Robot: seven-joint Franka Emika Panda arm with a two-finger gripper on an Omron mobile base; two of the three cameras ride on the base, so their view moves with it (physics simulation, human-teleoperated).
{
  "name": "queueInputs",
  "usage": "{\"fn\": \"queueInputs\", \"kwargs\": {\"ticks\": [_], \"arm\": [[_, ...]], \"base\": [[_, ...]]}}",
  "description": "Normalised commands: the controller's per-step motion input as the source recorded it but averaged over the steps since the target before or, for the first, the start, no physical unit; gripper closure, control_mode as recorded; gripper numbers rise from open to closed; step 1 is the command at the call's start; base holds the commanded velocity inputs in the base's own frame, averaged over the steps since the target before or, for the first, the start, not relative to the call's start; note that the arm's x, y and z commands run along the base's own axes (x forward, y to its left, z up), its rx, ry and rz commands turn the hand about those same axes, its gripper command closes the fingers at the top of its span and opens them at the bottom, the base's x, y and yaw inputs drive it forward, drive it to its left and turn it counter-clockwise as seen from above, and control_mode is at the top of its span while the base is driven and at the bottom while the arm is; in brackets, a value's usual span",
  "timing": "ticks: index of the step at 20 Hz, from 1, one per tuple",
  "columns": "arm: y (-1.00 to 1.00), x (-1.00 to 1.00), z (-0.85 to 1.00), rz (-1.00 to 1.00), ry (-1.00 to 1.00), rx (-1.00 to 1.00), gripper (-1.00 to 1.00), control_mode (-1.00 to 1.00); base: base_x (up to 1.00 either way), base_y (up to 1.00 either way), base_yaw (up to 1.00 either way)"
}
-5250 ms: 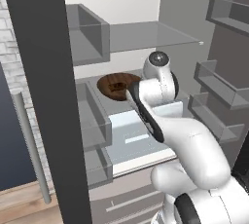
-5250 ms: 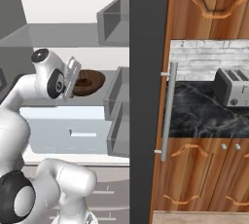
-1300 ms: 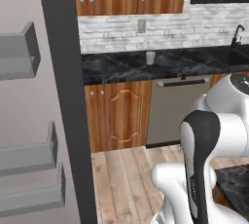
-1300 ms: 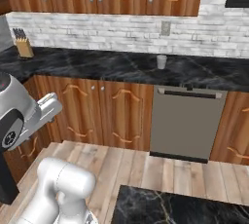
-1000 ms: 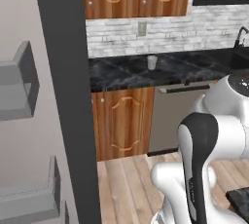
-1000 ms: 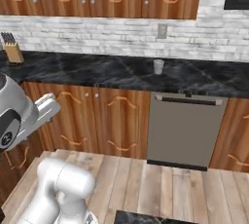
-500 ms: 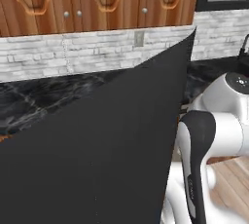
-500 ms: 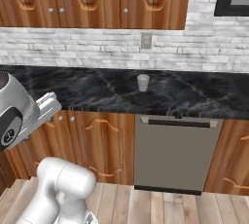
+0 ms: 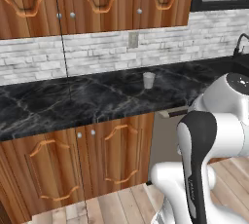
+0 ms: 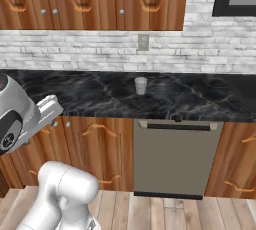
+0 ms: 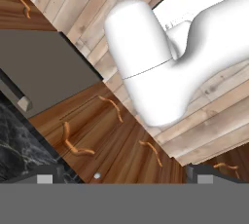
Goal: Move the glass cup from next to the sink to the open cabinet. Then, move the bowl with the sweet potato to the fridge to clear the area for faucet cleaning.
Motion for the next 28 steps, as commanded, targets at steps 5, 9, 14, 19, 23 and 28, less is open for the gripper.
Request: {"fn": "queueInputs", "kwargs": {"ticks": [5,9,14,19,23,28], "arm": [[0.00,0.00,0.00,0.00,0.00,0.00,-1.00,1.00],[0.00,0.00,0.00,0.00,0.00,0.00,-1.00,1.00],[0.00,0.00,0.00,0.00,0.00,0.00,-1.00,1.00],[0.00,0.00,0.00,0.00,0.00,0.00,-1.00,1.00],[-0.23,0.24,-0.03,0.16,0.05,0.09,-1.00,-1.00],[-0.20,0.92,-0.31,0.44,0.30,0.29,-1.00,-1.00]], "base": [[1.00,-0.13,0.00],[0.64,-0.52,-0.20],[0.72,-0.91,-0.21],[1.00,-0.52,0.00],[0.32,-0.19,0.05],[0.00,0.00,0.00]]}}
